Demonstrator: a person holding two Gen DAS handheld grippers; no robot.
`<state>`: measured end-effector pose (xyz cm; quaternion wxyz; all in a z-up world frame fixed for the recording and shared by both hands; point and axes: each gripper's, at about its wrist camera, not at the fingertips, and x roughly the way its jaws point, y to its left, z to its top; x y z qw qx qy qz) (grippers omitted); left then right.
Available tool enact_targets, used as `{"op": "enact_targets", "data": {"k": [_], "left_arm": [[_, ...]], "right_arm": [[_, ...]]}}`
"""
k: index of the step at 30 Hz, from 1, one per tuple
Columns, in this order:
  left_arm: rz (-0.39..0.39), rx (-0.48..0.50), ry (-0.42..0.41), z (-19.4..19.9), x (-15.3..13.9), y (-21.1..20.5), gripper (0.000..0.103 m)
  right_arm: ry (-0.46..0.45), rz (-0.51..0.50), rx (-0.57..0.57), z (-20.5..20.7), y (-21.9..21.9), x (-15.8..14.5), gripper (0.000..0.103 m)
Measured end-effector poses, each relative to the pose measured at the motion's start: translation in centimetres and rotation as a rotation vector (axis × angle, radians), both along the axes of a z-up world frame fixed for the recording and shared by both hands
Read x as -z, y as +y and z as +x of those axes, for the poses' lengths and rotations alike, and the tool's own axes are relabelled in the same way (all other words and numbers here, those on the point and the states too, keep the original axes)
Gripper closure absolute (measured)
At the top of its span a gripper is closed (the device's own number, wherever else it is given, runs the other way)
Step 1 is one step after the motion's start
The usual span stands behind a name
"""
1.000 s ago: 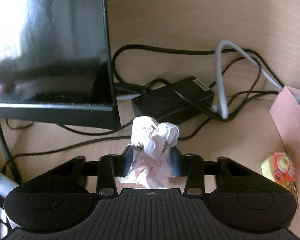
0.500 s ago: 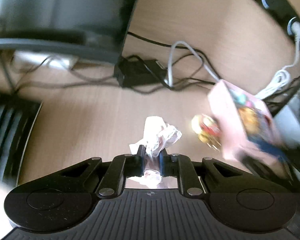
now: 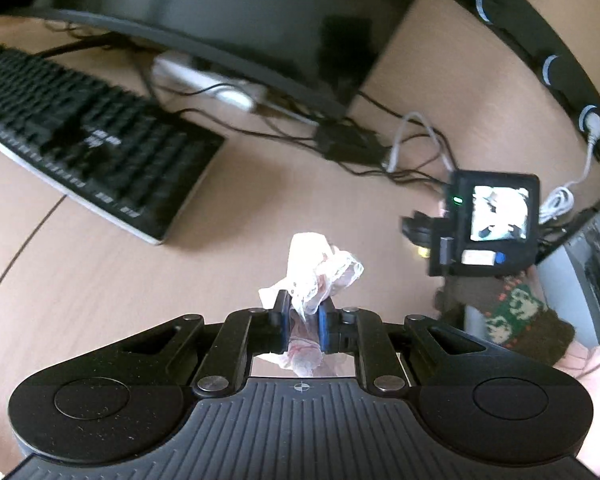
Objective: Organize objects
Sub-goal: 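Grasp the Hello Kitty keychain toy with the right tool while the left holds the plush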
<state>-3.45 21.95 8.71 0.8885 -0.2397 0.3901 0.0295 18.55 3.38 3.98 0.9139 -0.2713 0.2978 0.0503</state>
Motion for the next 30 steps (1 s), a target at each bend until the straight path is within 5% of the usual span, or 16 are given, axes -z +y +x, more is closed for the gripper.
{"op": "enact_targets", "data": {"k": [9,17,23,30], "left_arm": [[-0.052,0.069,0.023,1.8,1.5,-1.4,0.087],[-0.052,0.162,0.048,3.5,2.6,-5.0,0.087],[-0.040,0.207,0.081,5.3,3.5,-8.2,0.087],[-0.042,0.295,0.103,5.5,3.8,-12.4,0.087]], "right_arm": [[0.052,0.036,-0.139,-7.0,-3.0,-0.3,0.070],[0.107,0.075,-0.188,-13.9,-11.4,-2.5,0.069],[0.089,0.083,-0.137,-16.4,-18.2,-3.4,0.021],[0.160,0.214,0.008,-16.9,-22.8,-3.7,0.016]]}}
